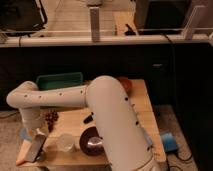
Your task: Place eraser in metal cup
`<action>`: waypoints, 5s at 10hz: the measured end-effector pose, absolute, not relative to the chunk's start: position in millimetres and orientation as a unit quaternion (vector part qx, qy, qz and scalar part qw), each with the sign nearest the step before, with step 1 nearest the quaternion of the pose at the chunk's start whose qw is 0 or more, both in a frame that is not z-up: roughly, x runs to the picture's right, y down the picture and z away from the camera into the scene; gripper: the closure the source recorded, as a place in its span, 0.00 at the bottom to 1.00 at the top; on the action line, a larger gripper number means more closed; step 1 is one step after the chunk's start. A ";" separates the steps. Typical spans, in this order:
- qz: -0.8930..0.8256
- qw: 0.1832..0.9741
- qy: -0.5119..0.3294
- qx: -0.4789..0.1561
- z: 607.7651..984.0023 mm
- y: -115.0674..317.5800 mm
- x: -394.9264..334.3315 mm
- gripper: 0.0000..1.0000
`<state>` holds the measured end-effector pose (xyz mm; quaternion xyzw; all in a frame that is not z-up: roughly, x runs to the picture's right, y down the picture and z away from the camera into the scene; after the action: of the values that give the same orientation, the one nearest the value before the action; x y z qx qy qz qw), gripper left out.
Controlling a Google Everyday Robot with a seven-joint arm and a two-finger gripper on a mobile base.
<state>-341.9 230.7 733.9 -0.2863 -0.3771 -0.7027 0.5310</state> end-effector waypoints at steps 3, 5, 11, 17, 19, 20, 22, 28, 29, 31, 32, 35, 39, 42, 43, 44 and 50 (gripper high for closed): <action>-0.704 0.529 -0.378 -0.287 733.3 233.2 -344.8 0.53; -0.705 0.530 -0.374 -0.287 732.2 235.1 -344.6 0.31; -0.701 0.538 -0.377 -0.279 732.2 236.2 -343.1 0.20; -0.702 0.538 -0.372 -0.282 732.4 236.3 -344.3 0.20; -0.702 0.538 -0.372 -0.282 732.3 236.5 -344.5 0.20; -0.702 0.538 -0.372 -0.282 732.2 236.6 -344.8 0.20; -0.702 0.538 -0.372 -0.282 732.3 236.4 -344.5 0.20; -0.702 0.538 -0.372 -0.282 732.4 236.5 -344.5 0.20; -0.702 0.538 -0.372 -0.282 732.4 236.4 -344.5 0.20; -0.702 0.538 -0.372 -0.282 732.5 236.3 -344.3 0.20; -0.702 0.538 -0.372 -0.282 732.5 236.3 -344.3 0.20; -0.702 0.538 -0.372 -0.282 732.5 236.4 -344.3 0.20; -0.702 0.538 -0.372 -0.282 732.6 236.5 -344.3 0.20; -0.702 0.538 -0.372 -0.282 732.6 236.5 -344.3 0.20; -0.702 0.538 -0.372 -0.282 732.6 236.5 -344.3 0.20; -0.702 0.538 -0.372 -0.282 732.6 236.4 -344.3 0.20; -0.702 0.538 -0.372 -0.282 732.5 236.5 -344.3 0.20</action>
<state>-344.3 236.5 732.5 -0.2823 -0.3722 -0.7018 0.5378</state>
